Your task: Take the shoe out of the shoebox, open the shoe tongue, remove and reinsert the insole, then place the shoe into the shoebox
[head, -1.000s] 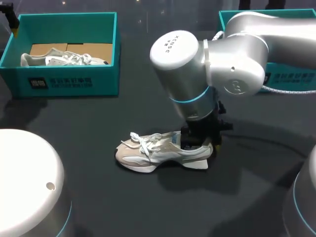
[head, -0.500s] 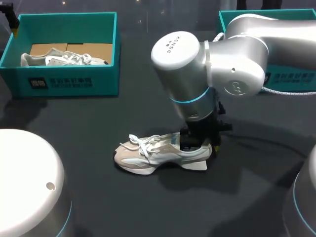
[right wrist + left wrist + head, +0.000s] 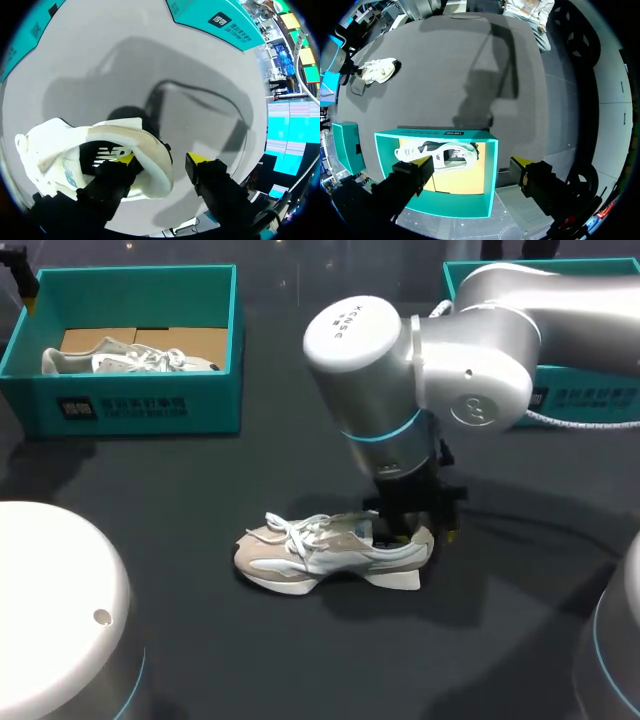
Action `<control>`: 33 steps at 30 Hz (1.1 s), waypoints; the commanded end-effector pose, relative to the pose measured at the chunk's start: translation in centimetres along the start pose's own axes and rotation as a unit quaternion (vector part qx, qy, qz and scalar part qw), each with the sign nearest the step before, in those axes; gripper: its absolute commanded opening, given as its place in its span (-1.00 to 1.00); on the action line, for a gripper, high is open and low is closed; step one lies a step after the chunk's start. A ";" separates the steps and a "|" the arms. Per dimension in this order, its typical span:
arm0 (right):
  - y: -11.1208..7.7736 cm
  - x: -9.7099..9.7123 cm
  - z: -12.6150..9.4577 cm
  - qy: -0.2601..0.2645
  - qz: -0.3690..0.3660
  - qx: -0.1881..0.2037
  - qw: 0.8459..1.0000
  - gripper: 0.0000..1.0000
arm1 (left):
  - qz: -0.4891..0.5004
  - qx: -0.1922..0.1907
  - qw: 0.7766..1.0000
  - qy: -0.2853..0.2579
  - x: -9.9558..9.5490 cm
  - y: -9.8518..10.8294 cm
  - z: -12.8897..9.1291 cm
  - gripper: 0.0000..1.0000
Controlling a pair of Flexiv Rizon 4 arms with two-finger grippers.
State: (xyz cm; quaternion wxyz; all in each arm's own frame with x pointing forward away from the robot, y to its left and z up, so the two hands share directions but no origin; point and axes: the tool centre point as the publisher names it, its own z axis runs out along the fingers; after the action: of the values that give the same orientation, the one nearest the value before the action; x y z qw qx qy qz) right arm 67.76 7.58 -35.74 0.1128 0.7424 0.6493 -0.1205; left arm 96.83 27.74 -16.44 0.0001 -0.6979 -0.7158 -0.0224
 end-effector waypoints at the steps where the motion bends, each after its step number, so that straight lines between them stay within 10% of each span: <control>1: 0.0 0.0 -0.3 0.000 0.001 -0.003 1.000 0.44 | 0.000 -0.001 1.000 0.001 0.0 -0.1 -0.1 1.00; 10: 0.2 0.0 -1.1 0.005 -0.004 -0.013 1.000 0.52 | 0.000 -0.001 1.000 0.001 0.0 -0.1 -0.1 1.00; 15: 0.3 -0.4 -2.3 0.024 -0.011 -0.030 0.999 1.00 | 0.000 -0.001 1.000 0.001 0.0 -0.1 -0.1 1.00; 28: 0.6 -2.6 -8.4 0.120 -0.080 -0.095 0.985 1.00 | 0.000 -0.001 1.000 0.001 0.0 -0.1 -0.1 1.00; 31: 0.8 -3.6 -9.5 0.276 -0.179 -0.099 0.939 1.00 | 0.000 -0.001 1.000 0.001 0.0 -0.1 -0.1 1.00; 33: 0.8 -3.6 -9.5 0.276 -0.179 -0.099 0.939 1.00 | 0.000 -0.001 1.000 0.001 0.0 -0.1 -0.1 1.00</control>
State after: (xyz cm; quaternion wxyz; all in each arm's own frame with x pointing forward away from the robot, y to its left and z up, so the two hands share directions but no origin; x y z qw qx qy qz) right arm 68.72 9.94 -26.34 0.1122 0.6618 0.7412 0.0020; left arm 96.83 27.74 -16.44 0.0002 -0.6979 -0.7158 -0.0224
